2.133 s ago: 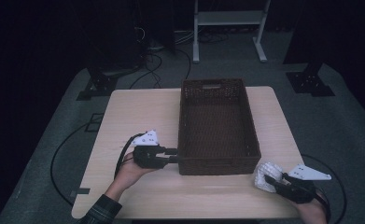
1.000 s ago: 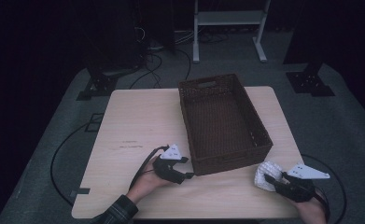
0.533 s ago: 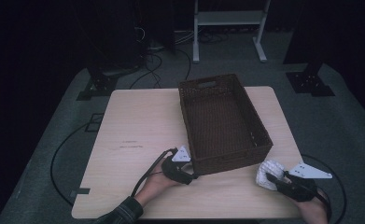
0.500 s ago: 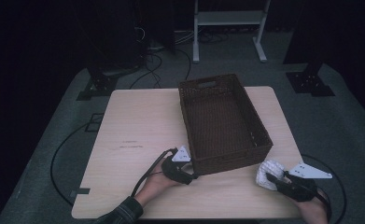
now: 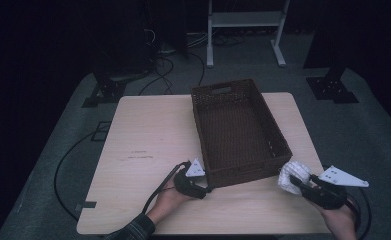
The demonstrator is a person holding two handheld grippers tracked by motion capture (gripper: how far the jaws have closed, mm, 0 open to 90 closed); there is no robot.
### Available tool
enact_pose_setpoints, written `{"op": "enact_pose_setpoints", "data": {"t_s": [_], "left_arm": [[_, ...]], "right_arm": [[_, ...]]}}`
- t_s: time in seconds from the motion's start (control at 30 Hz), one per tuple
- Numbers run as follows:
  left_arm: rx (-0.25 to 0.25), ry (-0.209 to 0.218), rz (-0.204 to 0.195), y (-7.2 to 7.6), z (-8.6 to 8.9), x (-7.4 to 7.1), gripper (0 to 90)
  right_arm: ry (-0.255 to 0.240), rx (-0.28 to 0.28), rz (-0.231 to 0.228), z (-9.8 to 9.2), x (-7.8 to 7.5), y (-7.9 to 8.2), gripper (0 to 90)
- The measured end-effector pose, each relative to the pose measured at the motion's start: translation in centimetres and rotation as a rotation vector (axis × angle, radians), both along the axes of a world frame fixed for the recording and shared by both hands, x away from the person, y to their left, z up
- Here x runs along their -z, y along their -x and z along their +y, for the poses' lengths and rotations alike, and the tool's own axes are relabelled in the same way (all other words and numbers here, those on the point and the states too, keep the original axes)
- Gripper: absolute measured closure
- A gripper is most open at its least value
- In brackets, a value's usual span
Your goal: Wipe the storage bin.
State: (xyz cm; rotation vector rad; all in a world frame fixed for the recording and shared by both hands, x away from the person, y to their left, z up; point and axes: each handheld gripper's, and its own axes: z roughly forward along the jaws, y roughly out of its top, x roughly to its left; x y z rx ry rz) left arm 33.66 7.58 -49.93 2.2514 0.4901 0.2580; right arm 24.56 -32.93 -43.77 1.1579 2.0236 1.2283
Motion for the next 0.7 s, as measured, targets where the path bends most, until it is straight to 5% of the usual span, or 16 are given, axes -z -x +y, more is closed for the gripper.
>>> {"op": "enact_pose_setpoints", "data": {"t_s": [0.23, 0.7], "left_arm": [[-0.008, 0.000, 0.000, 0.1, 0.0, 0.0, 29.9], [-0.007, -0.005, 0.010, -0.1, 0.0, 0.0, 28.8]], "right_arm": [[-0.006, -0.005, -0.035, 0.3, -1.2, -0.8, 62.4], [-0.012, -0.009, -0.020, 0.1, -0.4, -1.6, 62.3]]}}
